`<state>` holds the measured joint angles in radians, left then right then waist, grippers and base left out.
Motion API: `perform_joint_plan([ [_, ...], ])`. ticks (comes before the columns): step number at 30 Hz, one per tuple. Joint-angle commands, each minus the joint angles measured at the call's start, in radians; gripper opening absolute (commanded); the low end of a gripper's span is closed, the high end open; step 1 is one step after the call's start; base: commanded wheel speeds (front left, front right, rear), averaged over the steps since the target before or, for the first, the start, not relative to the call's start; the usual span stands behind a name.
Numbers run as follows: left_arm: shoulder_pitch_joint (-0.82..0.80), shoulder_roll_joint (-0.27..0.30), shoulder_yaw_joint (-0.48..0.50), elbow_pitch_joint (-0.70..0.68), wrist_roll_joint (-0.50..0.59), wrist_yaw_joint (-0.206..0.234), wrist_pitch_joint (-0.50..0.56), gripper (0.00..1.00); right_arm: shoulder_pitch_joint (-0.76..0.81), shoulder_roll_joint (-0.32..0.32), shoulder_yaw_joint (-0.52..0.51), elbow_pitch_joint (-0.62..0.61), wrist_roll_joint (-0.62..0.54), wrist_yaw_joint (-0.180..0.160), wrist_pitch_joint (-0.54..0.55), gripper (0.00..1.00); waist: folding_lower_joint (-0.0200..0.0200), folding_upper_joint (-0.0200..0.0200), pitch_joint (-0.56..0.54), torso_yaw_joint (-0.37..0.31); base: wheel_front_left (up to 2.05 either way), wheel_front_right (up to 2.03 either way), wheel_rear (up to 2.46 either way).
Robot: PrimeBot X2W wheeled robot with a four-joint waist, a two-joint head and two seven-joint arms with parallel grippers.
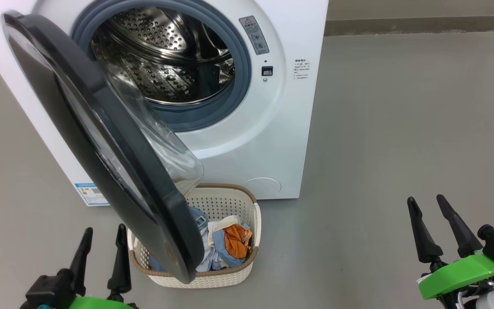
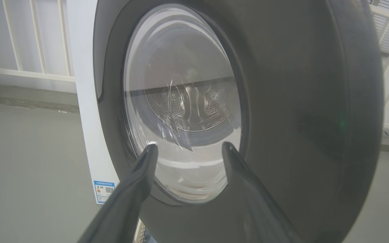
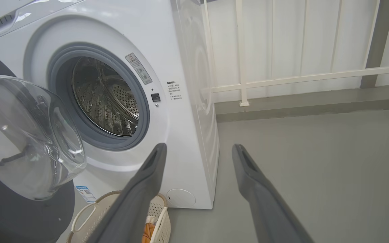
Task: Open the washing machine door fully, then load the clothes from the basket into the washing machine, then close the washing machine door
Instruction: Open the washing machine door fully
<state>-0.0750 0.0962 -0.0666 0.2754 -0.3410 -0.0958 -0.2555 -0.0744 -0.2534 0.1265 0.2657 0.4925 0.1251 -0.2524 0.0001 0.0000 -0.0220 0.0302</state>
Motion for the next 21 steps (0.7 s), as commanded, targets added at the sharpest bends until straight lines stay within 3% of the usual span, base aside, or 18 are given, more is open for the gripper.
perform_joint_plan([
  [1, -0.022, 0.009, 0.033, -0.024, -0.002, 0.005, -0.006, 1.00, -0.014, -0.015, 0.020, -0.019, -0.009, 0.006, -0.009, 1.00, 0.0000, 0.0000, -0.001, 0.001, 0.00, 0.00, 0.00],
  [21, -0.024, 0.002, 0.038, -0.018, 0.006, 0.007, -0.006, 1.00, -0.024, -0.025, 0.047, -0.002, -0.014, 0.006, -0.009, 1.00, 0.0000, 0.0000, -0.008, 0.004, 0.00, 0.00, 0.00],
])
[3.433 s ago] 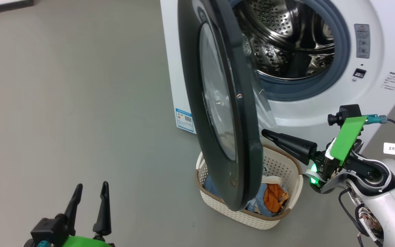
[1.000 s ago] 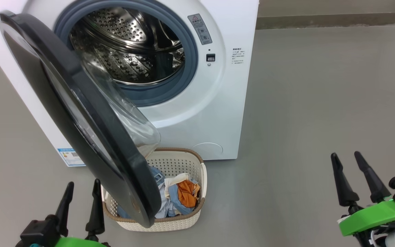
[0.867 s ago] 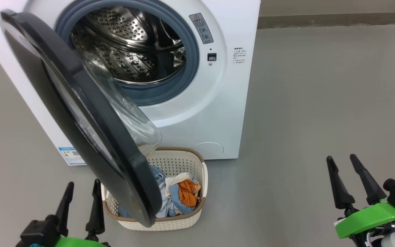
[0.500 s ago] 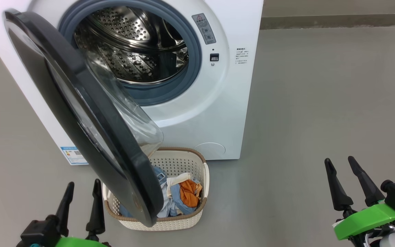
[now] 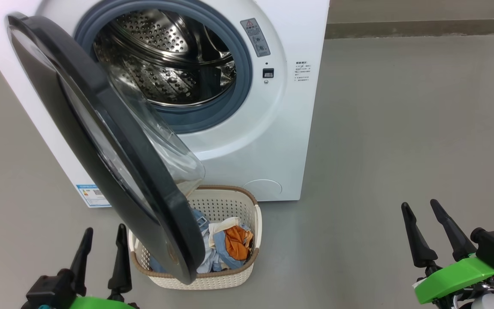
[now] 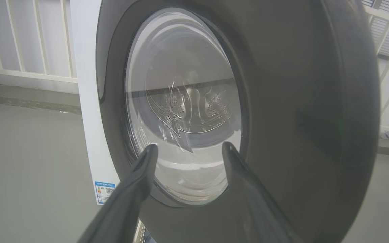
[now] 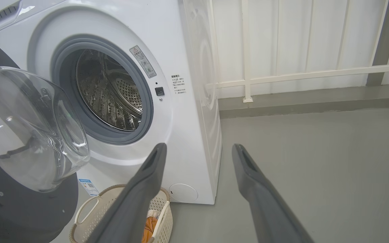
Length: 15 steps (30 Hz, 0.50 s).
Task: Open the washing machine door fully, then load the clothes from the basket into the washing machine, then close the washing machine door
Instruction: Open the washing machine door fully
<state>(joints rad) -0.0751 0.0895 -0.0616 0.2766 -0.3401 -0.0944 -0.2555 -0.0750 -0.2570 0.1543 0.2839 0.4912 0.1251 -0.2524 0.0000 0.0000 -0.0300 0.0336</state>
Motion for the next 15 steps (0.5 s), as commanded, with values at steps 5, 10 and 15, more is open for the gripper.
perform_joint_plan([
  [5, -0.024, 0.008, 0.033, -0.019, 0.008, 0.007, -0.006, 1.00, -0.022, -0.022, 0.025, -0.019, -0.014, 0.006, -0.009, 1.00, 0.0000, 0.0000, 0.001, 0.001, 0.00, 0.00, 0.00],
  [10, -0.025, 0.007, 0.030, -0.018, 0.010, 0.004, -0.006, 1.00, -0.022, -0.025, 0.031, -0.017, -0.012, 0.006, -0.009, 1.00, 0.0000, 0.0000, 0.004, 0.004, 0.00, 0.00, 0.00],
  [15, -0.024, 0.007, 0.034, -0.018, 0.009, 0.002, -0.006, 1.00, -0.026, -0.028, 0.036, -0.015, -0.015, 0.006, -0.009, 1.00, 0.0000, 0.0000, 0.005, 0.001, 0.00, 0.00, 0.00],
])
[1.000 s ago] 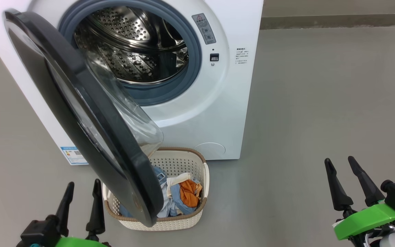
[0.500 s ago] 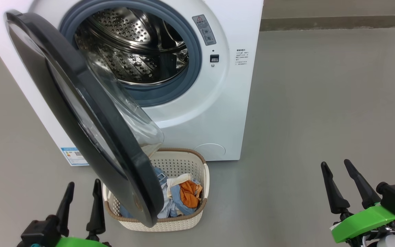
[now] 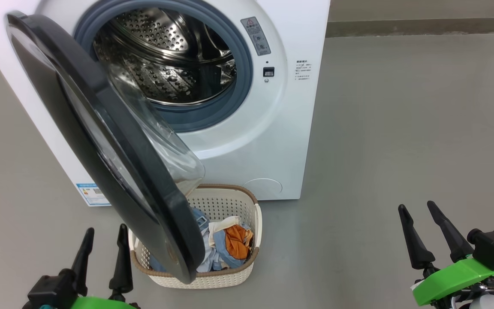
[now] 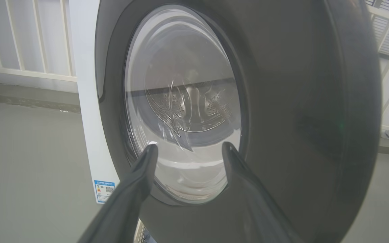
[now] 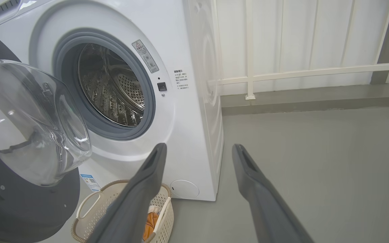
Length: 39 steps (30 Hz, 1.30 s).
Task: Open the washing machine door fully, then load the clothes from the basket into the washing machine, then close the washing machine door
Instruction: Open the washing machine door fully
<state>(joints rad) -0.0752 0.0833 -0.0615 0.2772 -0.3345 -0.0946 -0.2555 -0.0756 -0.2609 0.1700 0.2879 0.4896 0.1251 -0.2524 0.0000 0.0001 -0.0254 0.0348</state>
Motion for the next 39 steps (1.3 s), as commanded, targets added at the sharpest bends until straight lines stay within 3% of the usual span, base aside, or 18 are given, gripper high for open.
perform_joint_plan([
  [1, -0.024, 0.013, 0.034, -0.018, 0.004, 0.002, -0.006, 1.00, -0.026, -0.024, 0.021, -0.018, -0.014, 0.006, -0.009, 1.00, 0.0000, -0.0001, 0.000, -0.001, 0.00, 0.00, 0.00],
  [17, -0.027, 0.005, 0.036, -0.030, 0.002, -0.002, -0.006, 1.00, -0.027, -0.022, 0.031, -0.012, -0.016, 0.006, -0.009, 1.00, 0.0000, -0.0001, -0.001, -0.005, 0.00, 0.00, 0.00],
  [20, -0.029, 0.003, 0.035, -0.030, -0.008, -0.004, -0.006, 0.00, -0.028, -0.020, 0.031, -0.010, -0.016, 0.006, -0.009, 1.00, 0.0000, -0.0001, -0.002, -0.004, 0.00, 0.00, 0.00],
  [33, -0.051, -0.009, 0.025, -0.247, 0.006, 0.000, -0.006, 0.00, -0.025, -0.007, 0.024, -0.010, -0.016, 0.006, -0.009, 1.00, 0.0000, -0.0001, -0.005, 0.004, 0.00, 0.00, 0.00],
  [39, -0.059, -0.016, -0.028, -0.393, 0.019, -0.001, -0.001, 0.00, -0.027, -0.001, 0.030, -0.008, -0.014, 0.006, -0.009, 1.00, 0.0000, -0.0001, -0.004, 0.002, 0.00, 0.00, 0.00],
])
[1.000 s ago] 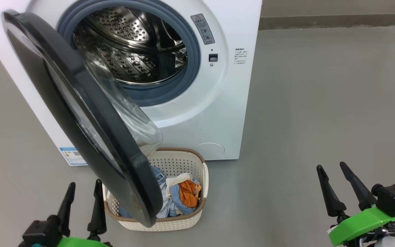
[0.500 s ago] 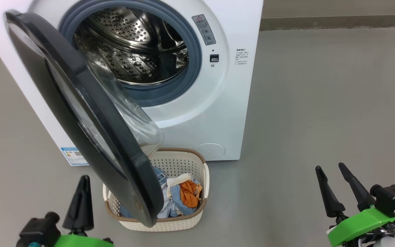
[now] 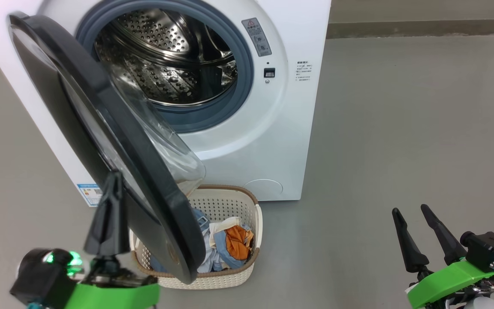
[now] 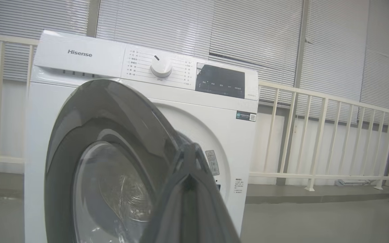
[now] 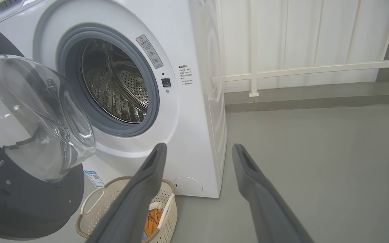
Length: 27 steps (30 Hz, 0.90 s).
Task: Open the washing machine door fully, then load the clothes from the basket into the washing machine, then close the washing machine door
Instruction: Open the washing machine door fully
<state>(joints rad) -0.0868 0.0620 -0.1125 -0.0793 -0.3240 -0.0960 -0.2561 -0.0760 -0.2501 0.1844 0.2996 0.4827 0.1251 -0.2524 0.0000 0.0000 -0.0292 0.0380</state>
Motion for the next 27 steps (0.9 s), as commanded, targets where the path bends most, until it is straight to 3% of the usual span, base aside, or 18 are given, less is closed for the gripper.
perform_joint_plan([
  [1, -0.051, 0.004, 0.009, -0.057, 0.010, -0.001, 0.004, 0.00, -0.028, -0.011, 0.017, -0.019, -0.006, 0.006, -0.009, 1.00, 0.0000, 0.0000, 0.000, -0.002, 0.00, 0.00, 0.00],
  [6, -0.078, 0.000, -0.066, -0.152, 0.015, -0.005, 0.038, 0.00, -0.033, -0.004, 0.024, -0.016, -0.004, 0.006, -0.009, 1.00, 0.0000, 0.0000, 0.000, -0.014, 0.00, 0.00, 0.00],
  [10, -0.078, -0.003, -0.135, -0.149, 0.001, -0.010, 0.085, 0.00, -0.035, -0.001, 0.028, -0.015, -0.003, 0.006, -0.009, 1.00, 0.0000, 0.0000, 0.002, -0.027, 0.00, 0.00, 0.00],
  [17, -0.059, -0.007, -0.216, -0.051, -0.055, -0.014, 0.130, 0.00, -0.039, 0.002, 0.029, -0.016, -0.001, 0.006, -0.009, 1.00, 0.0000, 0.0000, 0.012, -0.053, 0.00, 0.00, 0.00],
  [27, -0.081, -0.009, -0.215, 0.161, -0.114, -0.002, 0.121, 0.00, -0.044, 0.010, 0.038, -0.014, -0.001, 0.006, -0.009, 1.00, 0.0000, 0.0000, 0.030, -0.087, 0.00, 0.00, 0.00],
])
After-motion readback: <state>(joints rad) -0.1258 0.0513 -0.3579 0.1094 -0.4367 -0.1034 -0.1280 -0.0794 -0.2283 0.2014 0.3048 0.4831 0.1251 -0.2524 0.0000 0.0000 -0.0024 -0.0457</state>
